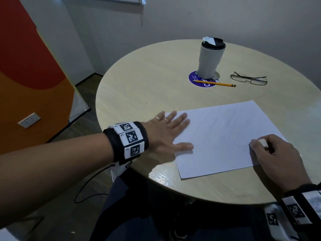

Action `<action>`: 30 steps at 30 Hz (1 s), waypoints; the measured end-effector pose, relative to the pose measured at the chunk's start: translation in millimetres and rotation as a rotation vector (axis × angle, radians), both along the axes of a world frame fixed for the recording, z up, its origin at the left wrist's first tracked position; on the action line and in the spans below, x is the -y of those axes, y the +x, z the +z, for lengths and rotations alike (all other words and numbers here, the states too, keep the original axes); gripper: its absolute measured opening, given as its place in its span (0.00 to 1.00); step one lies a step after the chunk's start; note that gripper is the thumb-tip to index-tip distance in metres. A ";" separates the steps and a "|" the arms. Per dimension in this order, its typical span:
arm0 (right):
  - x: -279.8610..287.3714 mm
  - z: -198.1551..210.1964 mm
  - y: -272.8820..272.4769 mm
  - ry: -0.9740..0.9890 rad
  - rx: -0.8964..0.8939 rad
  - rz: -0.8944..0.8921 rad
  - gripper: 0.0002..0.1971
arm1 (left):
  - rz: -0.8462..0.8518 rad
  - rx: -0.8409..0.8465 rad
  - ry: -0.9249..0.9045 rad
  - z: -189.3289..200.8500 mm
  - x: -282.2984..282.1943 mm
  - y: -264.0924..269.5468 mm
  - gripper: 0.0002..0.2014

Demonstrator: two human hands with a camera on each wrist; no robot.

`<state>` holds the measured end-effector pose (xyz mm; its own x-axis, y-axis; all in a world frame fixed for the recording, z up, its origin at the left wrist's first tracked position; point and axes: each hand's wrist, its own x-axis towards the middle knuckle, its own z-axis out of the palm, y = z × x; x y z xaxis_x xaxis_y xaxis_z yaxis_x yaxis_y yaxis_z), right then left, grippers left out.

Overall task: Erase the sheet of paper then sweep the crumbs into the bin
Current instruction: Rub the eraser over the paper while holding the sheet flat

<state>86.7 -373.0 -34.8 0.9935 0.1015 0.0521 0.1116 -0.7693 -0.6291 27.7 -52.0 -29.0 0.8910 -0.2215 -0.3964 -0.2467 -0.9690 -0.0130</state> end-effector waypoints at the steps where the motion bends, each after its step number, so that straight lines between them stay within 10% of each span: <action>1: -0.4 0.0 -0.7 0.002 -0.002 -0.001 0.11 | 0.088 0.011 0.027 -0.7 -10.2 0.7 0.52; 5: -1.0 0.7 -2.0 0.013 0.002 0.000 0.10 | 0.370 0.020 0.099 8.9 -33.3 3.6 0.59; 10: -1.4 -2.0 -2.2 0.016 0.014 0.004 0.10 | 0.149 -0.072 0.002 19.5 -17.1 -13.7 0.50; 15: 1.1 -4.9 0.7 0.045 -0.011 0.004 0.08 | 0.289 -0.030 -0.035 22.4 6.9 -30.2 0.54; 21: 6.9 -5.4 -2.9 0.185 0.014 -0.019 0.05 | -0.031 0.022 -0.291 1.4 84.6 -69.1 0.36; 30: 10.6 12.3 -49.3 0.160 -0.124 0.144 0.04 | 0.053 0.267 -0.480 -8.9 80.5 -94.7 0.10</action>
